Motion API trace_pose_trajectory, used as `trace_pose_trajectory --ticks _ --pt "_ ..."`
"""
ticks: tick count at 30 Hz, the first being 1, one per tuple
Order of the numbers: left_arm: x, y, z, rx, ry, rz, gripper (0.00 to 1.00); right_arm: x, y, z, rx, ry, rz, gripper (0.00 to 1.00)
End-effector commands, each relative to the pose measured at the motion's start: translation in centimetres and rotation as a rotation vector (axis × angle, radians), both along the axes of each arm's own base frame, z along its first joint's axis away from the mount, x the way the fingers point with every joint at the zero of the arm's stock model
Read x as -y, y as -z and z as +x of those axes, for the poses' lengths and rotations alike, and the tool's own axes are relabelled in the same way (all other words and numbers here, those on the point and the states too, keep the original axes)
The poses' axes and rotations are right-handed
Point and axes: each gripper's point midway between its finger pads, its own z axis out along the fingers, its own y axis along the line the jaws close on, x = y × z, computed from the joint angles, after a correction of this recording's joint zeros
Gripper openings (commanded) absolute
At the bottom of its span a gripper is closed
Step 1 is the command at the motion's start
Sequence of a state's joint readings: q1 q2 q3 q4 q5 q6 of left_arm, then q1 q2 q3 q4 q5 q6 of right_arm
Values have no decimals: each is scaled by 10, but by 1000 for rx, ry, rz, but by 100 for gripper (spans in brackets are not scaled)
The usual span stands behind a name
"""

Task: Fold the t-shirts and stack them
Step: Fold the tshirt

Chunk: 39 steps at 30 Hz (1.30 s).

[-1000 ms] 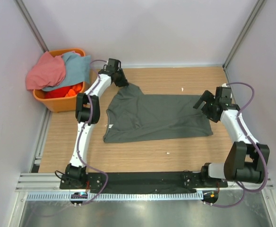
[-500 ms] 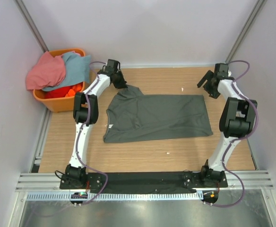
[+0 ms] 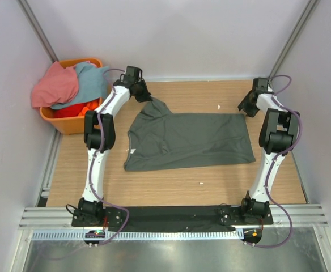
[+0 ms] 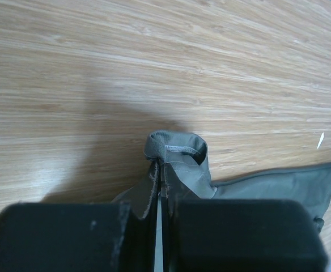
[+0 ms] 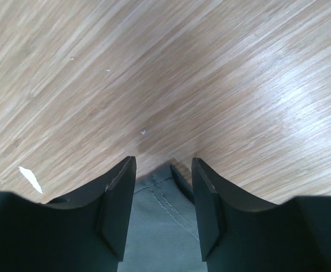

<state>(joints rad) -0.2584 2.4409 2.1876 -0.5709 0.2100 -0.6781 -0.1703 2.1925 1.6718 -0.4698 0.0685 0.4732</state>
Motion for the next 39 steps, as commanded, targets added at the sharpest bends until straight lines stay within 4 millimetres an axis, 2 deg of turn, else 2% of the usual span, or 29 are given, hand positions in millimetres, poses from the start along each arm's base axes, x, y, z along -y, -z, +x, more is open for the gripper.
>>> trace_pose_trajectory --ticks 1,3,6,13,14,20,24,25,28,30,32,33,34,35,36,37,39 --pt "-2 -37 -1 47 5 -20 0 -2 3 -10 -2 17 9 49" --pt "-2 -34 -3 37 8 -19 0 -2 5 -11 6 19 12 48" --pt "-3 -33 -5 34 4 -10 0 -5 14 -13 -10 4 22 39" --pt "-8 -38 -6 40 -2 5 0 -13 21 -18 -7 -17 56 3" --pt "-8 -42 -6 45 -2 3 0 -14 22 -20 -12 -19 56 1" --pt "-11 -51 -10 48 -3 22 0 -13 7 -20 21 -19 51 2" --pt "-17 -75 -16 79 -4 47 0 -13 -18 -14 75 -18 44 2" --pt "-20 -77 -18 84 -5 65 0 -20 -30 -12 101 -40 72 1" --pt "-27 -87 -28 84 -7 93 0 -24 -56 -9 148 -55 84 2" --pt "-32 -83 -37 63 -4 113 0 -25 -64 -11 162 -55 92 1" --pt "-34 -92 -46 69 2 116 0 -26 -74 -14 180 -60 89 1" --pt "-35 -84 -54 45 7 124 0 -27 -74 -17 177 -58 89 1" --pt "-38 -95 -58 62 4 123 0 -27 -76 -19 179 -60 87 2" --pt "-40 -96 -66 57 7 129 0 -28 -79 -22 185 -61 94 2" --pt "-41 -87 -69 38 6 137 0 -30 -81 -23 192 -65 97 1" --pt "-43 -98 -72 59 3 133 0 -31 -82 -24 197 -63 103 2" --pt "-47 -94 -80 45 3 144 0 -34 -88 -29 213 -66 115 2"
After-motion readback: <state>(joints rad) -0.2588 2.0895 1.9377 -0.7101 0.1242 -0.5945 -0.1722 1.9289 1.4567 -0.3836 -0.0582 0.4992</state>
